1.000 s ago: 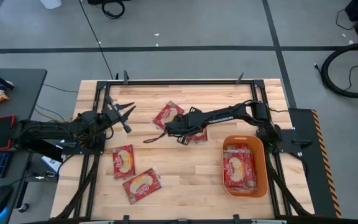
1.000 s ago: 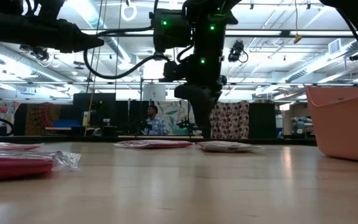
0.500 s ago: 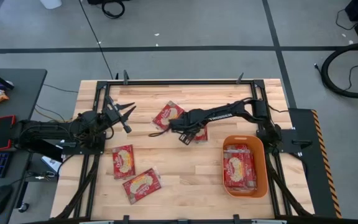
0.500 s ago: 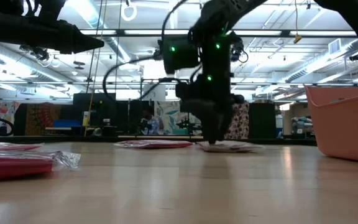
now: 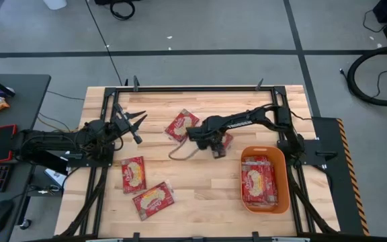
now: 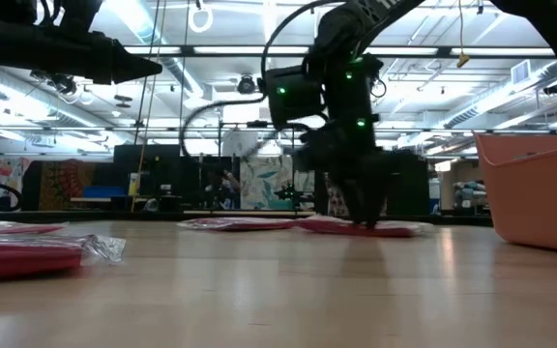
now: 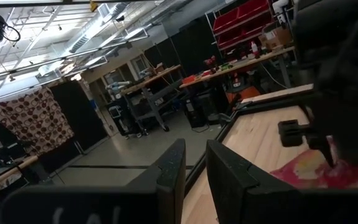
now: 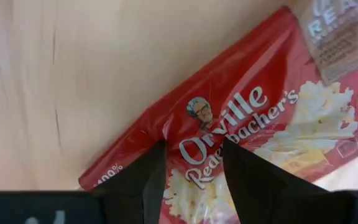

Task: Sort popcorn bags into baskets
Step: Put the red popcorn bag into the orange bin

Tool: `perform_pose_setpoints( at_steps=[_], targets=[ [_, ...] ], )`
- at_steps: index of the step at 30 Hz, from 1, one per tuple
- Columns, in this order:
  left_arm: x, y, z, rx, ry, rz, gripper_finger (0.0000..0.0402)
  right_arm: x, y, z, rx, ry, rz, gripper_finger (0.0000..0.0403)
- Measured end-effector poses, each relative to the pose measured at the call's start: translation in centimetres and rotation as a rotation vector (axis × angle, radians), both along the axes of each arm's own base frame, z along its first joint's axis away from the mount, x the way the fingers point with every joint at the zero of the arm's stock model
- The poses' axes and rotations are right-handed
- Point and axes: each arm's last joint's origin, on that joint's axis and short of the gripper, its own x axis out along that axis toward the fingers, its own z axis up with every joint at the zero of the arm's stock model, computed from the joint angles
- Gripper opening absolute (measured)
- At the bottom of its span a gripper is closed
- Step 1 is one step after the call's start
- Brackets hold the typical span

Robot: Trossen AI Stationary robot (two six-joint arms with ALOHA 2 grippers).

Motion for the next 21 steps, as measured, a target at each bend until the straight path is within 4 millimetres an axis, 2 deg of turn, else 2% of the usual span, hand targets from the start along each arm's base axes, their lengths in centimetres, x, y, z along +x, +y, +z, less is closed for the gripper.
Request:
perform_pose_setpoints(
  at_steps=[2,4,7,10,16,21],
  targets=[
    [0.0,0.0,0.0,0.006,0.004,0.001,0.0068,-0.5,0.3,0.3,-0.056,0.084,0.089,0.0159],
    [0.0,0.0,0.0,0.006,0.009,0.001,0.0068,-0.3,0.5,1.4,-0.118,0.101,0.105,0.0158],
    [0.0,0.0,0.0,0.006,0.009,0.002,0.0068,-0.1,1.0,3.2,-0.14,0.08,0.027,0.0158],
    [0.0,0.0,0.0,0.006,0.009,0.003,0.0068,0.6,1.6,3.7,-0.165,-0.01,-0.13,0.0158],
    [0.0,0.0,0.0,0.004,0.008,0.009,0.0068,0.8,2.7,3.1,-0.212,-0.124,-0.414,0.0167],
    [0.0,0.0,-0.1,0.004,0.009,0.009,0.0068,0.5,4.2,1.8,-0.276,-0.174,-0.49,0.0192]
  ],
)
